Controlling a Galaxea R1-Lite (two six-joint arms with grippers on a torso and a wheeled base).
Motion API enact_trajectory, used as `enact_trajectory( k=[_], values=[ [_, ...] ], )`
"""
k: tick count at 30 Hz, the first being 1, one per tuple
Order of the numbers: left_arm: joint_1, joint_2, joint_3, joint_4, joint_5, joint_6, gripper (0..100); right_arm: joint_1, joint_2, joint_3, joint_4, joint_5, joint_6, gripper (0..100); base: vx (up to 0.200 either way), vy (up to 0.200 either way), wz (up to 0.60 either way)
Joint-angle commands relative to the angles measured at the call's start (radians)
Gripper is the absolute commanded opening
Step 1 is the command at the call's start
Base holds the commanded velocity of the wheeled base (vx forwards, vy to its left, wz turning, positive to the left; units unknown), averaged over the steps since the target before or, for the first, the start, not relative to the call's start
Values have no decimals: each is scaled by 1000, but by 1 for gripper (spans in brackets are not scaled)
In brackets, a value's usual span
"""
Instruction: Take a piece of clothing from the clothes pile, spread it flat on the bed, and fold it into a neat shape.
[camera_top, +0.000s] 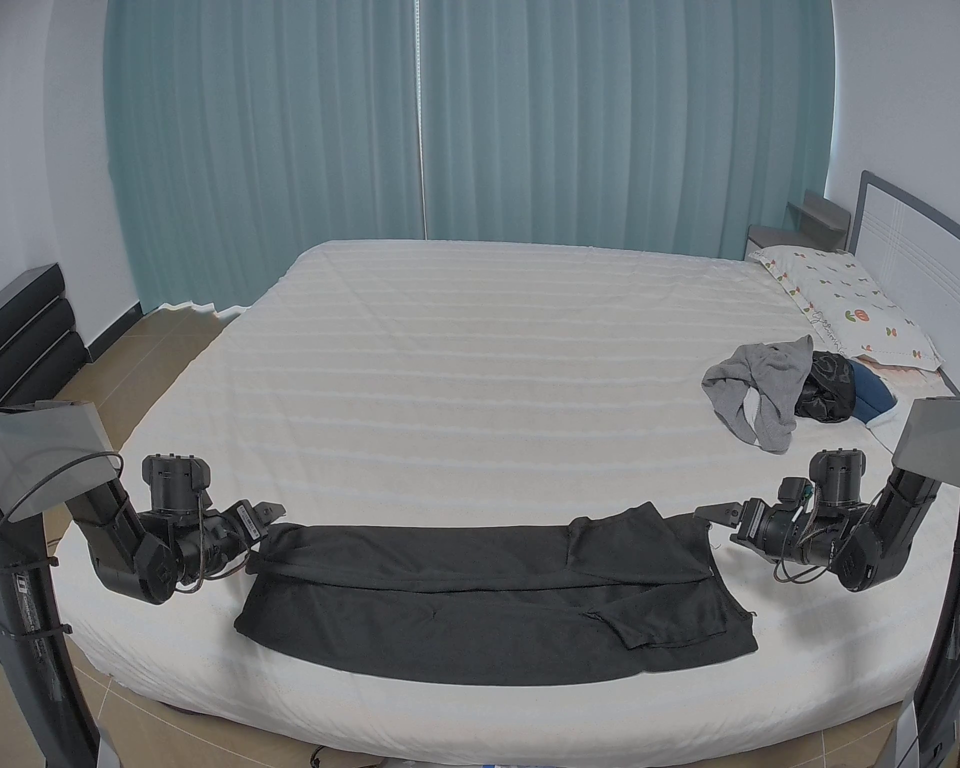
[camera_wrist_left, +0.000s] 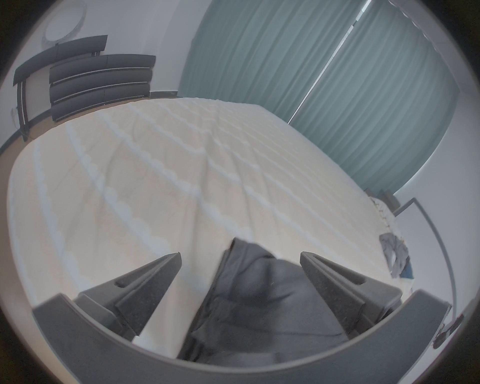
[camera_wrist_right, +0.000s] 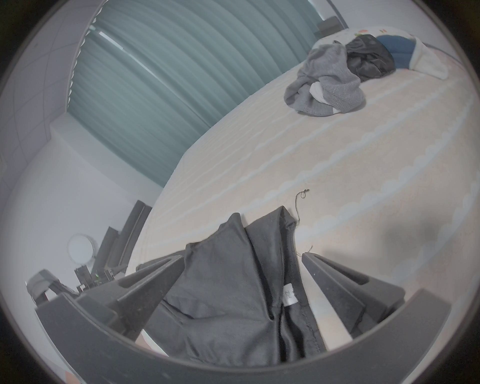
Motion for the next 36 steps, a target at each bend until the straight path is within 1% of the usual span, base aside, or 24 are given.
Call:
enact_trajectory(
  k=[1,2,7,11,12,17,18,23,24,27,32,36],
  values=[
    [1,28,-74,26,-53,-41,100,8,53,-55,-1,1,62,100,0,0,0],
    [-1,42,-89,42,-63,-44,100,8,62,-66,-1,1,84,100,0,0,0],
    [1,113,-146,66,-65,-45,100,3,105,-115,-1,1,183,100,0,0,0],
    [-1,133,-161,68,-62,-47,100,-1,119,-138,-1,-2,292,100,0,0,0],
    [-1,134,-164,68,-62,-45,100,-5,119,-140,-1,-2,308,100,0,0,0],
    [-5,148,-178,68,-63,-47,100,-11,136,-138,-1,1,315,100,0,0,0],
    [-8,160,-178,68,-63,-47,0,-9,142,-140,-4,-1,314,100,0,0,0],
    [1,170,-184,63,-51,-52,0,-3,148,-127,-41,-5,314,100,0,0,0],
    [8,167,-186,63,-51,-85,0,0,155,-127,-52,-8,314,100,0,0,0],
    [16,159,-186,59,-44,-131,0,3,155,-127,-52,-10,314,100,0,0,0],
    [39,142,-184,56,-1,-148,0,3,157,-135,-52,-14,312,100,0,0,0],
    [42,140,-186,52,4,-167,0,3,157,-138,-52,-16,312,100,0,0,0]
  ],
)
